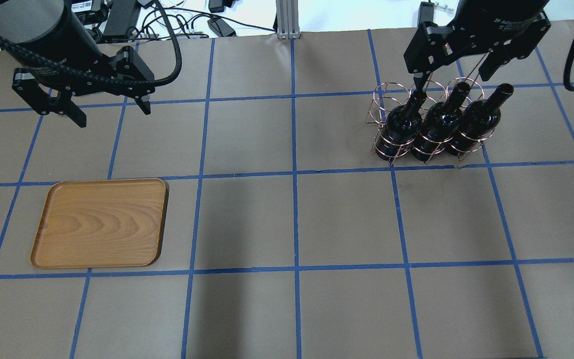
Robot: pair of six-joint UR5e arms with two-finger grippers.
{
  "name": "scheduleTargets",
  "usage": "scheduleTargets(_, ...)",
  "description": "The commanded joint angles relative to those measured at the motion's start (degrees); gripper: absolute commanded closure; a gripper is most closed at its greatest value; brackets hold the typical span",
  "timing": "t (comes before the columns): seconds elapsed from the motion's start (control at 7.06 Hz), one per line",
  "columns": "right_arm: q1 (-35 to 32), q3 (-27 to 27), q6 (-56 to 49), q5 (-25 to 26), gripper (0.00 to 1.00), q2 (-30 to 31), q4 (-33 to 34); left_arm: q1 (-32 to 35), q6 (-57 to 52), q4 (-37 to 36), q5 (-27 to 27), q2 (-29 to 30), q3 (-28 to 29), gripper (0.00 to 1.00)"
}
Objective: Take wine from basket and place on tray
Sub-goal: 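Lower the right gripper over the wine rack toward the bottles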
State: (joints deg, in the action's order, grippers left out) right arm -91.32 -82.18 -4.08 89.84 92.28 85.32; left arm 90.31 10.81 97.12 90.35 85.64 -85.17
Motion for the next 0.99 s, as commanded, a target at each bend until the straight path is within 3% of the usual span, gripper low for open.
scheduleTargets(0.0, 0.0, 0.0, -0.05, -0.02, 0.0, 0.0, 0.02, 0.05, 0.0, 0.26, 0.0, -0.04, 0.0, 0.0)
scheduleTargets(0.57, 2.88, 0.0, -1.01, 0.07, 0.0, -2.97, 0.11, -0.04, 0.0, 0.27, 0.0, -0.04, 0.0, 0.0)
scheduleTargets(0.85, 7.11, 0.0, -4.25, -0.11, 0.0, -9.02, 7.53, 0.05, 0.0, 0.27, 0.0, -0.12, -0.09, 0.0)
